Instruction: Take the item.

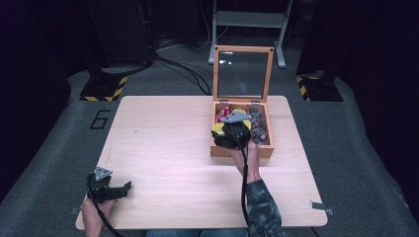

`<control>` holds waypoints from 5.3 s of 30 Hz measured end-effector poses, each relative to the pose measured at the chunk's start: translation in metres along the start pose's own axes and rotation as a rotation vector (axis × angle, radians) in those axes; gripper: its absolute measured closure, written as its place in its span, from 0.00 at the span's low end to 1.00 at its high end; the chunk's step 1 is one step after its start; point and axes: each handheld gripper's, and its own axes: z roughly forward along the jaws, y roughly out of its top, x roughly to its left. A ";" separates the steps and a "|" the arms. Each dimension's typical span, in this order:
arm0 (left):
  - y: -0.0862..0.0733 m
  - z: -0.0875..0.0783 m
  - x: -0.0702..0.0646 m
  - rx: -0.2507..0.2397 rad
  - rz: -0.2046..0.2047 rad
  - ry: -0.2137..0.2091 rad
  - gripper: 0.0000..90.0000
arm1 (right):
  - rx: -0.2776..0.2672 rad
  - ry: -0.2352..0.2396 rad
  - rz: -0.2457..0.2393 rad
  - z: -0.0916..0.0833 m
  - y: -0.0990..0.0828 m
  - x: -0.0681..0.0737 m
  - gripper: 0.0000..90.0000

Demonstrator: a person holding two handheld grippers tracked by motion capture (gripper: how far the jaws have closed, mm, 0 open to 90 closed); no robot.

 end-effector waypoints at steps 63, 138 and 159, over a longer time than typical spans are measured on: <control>0.000 0.000 0.000 -0.002 0.002 -0.002 0.04 | 0.127 0.198 0.038 0.121 -0.052 0.081 0.42; 0.000 0.001 -0.001 -0.004 0.001 -0.005 0.04 | 0.092 -0.010 0.104 -0.041 -0.145 -0.010 0.07; 0.000 0.000 0.000 -0.001 0.004 -0.004 0.04 | 0.186 -0.229 0.359 -0.083 -0.238 -0.095 0.00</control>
